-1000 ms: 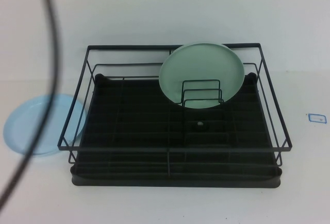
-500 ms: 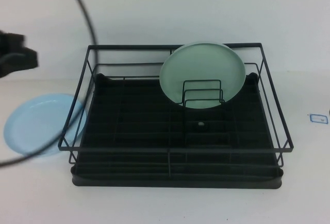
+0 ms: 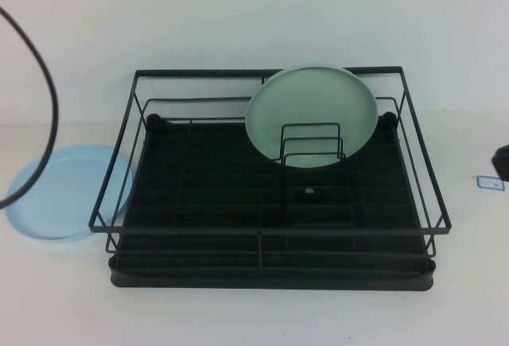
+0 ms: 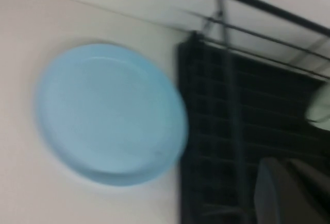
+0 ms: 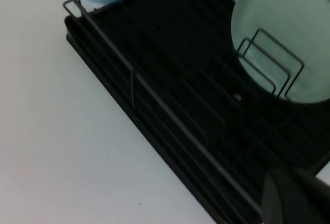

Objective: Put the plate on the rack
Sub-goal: Pick up the plate from the table

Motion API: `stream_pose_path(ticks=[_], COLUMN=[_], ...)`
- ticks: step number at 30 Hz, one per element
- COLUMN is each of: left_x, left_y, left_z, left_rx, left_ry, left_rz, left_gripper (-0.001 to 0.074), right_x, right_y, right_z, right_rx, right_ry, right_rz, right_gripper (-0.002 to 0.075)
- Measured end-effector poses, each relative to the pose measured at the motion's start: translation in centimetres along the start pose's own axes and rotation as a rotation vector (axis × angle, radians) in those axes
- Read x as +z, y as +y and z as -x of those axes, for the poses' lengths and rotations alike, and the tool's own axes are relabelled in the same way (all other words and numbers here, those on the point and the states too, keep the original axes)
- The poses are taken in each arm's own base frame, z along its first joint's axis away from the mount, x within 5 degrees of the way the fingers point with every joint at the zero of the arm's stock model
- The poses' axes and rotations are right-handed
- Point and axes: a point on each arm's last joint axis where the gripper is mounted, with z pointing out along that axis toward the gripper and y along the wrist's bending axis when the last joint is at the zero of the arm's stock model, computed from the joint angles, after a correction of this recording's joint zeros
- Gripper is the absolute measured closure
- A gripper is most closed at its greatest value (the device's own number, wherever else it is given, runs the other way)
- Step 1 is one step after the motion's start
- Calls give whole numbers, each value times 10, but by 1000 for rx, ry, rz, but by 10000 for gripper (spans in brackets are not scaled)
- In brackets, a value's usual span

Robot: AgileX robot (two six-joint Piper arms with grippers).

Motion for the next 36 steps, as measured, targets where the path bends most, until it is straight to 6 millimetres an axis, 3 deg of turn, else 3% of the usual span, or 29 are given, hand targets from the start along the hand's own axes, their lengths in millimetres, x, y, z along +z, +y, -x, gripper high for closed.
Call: stream_pose_path(ticks=[3, 7, 8, 9, 13, 20, 27, 36], left_x=[15, 47, 57, 66, 93, 125, 170, 196], left_y=[19, 39, 44, 48, 64, 93, 115, 130], left_z=[0, -2, -4, -6, -14, -20, -31, -24], left_rx=[-27, -110, -145, -176, -218, -251, -328, -324], left_ry=[26, 86, 105, 131, 183, 167, 246, 266], left_rz=[98, 114, 97, 82, 74, 161, 128, 121], left_gripper=[670, 516, 594, 411, 261, 253, 253, 253], right_x=[20, 45, 48, 52, 62, 71, 71, 71], right_y=[-10, -20, -22, -25, -32, -36, -37, -37], right_z=[-1, -6, -7, -8, -9, -13, -12, -12], right_rx=[66, 110, 116, 121, 140, 140, 140, 140], right_ry=[45, 112, 127, 139, 169, 201, 195, 197], right_rz=[15, 39, 41, 37, 17, 10, 5, 6], right_gripper=[728, 727, 727, 727, 727, 727, 727, 727])
